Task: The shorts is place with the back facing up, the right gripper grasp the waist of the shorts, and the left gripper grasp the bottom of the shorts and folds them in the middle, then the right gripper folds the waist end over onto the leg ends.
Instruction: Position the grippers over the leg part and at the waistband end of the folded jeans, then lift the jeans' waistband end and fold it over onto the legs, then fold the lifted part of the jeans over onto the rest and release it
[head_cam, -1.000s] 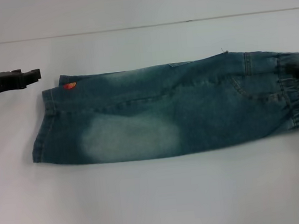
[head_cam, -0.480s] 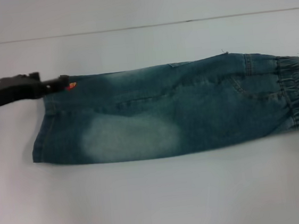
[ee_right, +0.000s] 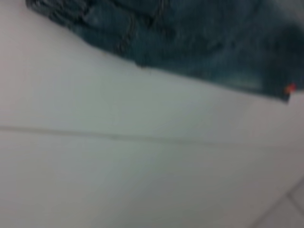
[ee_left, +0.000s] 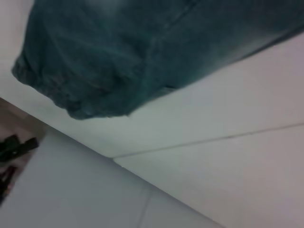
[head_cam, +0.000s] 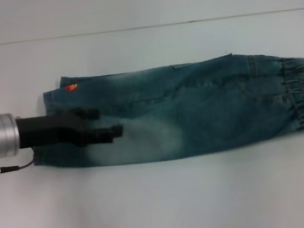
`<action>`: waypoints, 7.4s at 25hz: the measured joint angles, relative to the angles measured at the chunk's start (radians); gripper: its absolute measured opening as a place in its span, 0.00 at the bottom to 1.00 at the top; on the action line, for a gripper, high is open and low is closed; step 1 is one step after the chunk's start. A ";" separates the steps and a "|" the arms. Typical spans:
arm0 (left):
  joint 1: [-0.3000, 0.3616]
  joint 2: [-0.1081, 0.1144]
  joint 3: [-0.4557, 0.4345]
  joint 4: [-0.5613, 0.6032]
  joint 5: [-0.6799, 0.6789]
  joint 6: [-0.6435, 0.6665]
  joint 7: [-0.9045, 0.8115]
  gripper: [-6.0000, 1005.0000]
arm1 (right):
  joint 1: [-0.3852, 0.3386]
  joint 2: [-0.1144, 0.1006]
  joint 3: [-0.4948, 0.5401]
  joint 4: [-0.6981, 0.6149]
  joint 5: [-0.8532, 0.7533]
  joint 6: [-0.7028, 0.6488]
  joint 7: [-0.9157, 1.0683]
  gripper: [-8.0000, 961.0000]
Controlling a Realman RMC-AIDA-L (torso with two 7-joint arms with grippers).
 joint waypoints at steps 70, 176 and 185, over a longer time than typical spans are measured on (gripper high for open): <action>0.003 -0.026 0.026 -0.093 -0.018 -0.047 0.066 0.94 | 0.036 0.077 -0.103 0.135 -0.177 0.106 -0.016 0.30; 0.316 -0.074 -1.037 -0.867 -0.402 -0.046 1.339 0.10 | 0.522 0.244 -0.605 0.471 0.317 0.220 -0.055 0.19; 0.319 -0.074 -1.032 -0.867 -0.399 -0.048 1.339 0.10 | 0.460 0.235 -0.614 0.319 0.299 0.080 -0.054 0.69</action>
